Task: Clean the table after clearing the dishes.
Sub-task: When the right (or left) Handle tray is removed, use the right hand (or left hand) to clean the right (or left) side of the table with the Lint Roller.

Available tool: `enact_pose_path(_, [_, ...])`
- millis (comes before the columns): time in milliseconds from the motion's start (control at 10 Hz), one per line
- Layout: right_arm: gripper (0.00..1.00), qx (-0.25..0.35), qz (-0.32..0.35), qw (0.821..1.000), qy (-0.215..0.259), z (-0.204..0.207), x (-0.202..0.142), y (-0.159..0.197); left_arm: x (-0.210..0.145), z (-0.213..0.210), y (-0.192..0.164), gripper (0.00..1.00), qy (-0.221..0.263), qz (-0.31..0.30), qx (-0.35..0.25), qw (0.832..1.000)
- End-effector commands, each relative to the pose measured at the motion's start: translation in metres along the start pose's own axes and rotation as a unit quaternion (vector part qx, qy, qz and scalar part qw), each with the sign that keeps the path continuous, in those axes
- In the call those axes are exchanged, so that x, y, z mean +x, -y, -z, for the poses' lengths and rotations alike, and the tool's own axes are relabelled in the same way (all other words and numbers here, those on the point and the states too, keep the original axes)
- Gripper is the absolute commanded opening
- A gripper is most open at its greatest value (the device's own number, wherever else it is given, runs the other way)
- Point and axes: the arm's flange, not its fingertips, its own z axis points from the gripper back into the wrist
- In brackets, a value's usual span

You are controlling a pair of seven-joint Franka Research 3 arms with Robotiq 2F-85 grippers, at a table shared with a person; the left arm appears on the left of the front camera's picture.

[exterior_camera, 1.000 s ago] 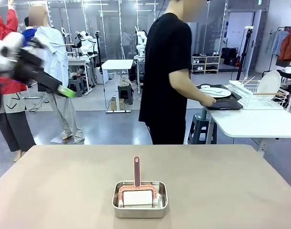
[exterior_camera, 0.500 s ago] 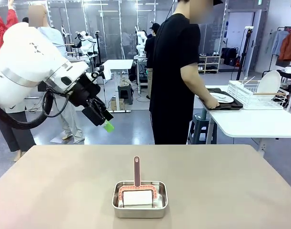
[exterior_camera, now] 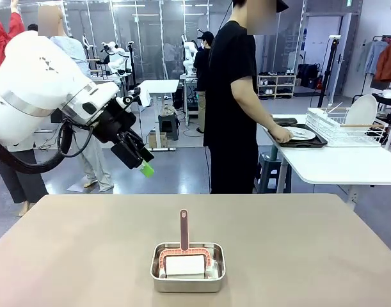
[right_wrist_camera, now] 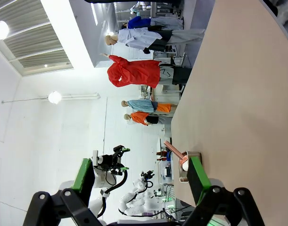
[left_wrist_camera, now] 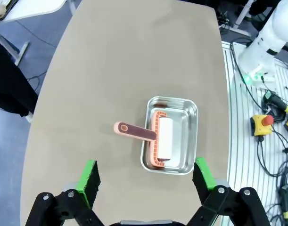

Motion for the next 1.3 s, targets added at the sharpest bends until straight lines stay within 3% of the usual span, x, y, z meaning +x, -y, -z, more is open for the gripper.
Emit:
enact_pose_path(0, [1.0,0.001,-0.003,1.0,-0.003,-0.001,-0.004,-0.002,-0.001,0.0,-0.001,1.0,0.0,-0.001,0.001,1.0])
enact_pose_path(200, [1.0,0.001,-0.003,1.0,-0.003,-0.001,-0.004,-0.002,0.047,0.046,-0.027,1.0,-0.086,0.042,-0.068,0.993])
enact_pose_path(400, [1.0,0.001,-0.003,1.0,-0.003,-0.001,-0.004,-0.002,0.065,0.091,-0.045,1.0,-0.155,0.047,-0.082,0.983])
enact_pose_path(600, [1.0,0.001,-0.003,1.0,-0.003,-0.001,-0.004,-0.002,0.068,0.119,-0.057,1.0,-0.196,0.045,-0.096,0.975])
enact_pose_path(1000, [1.0,0.001,-0.003,1.0,-0.003,-0.001,-0.004,-0.002,0.067,0.178,-0.07,1.0,-0.233,0.04,-0.141,0.961])
enact_pose_path(1200, [1.0,0.001,-0.003,1.0,-0.003,-0.001,-0.004,-0.002,0.063,0.201,-0.077,1.0,-0.255,0.009,-0.173,0.951])
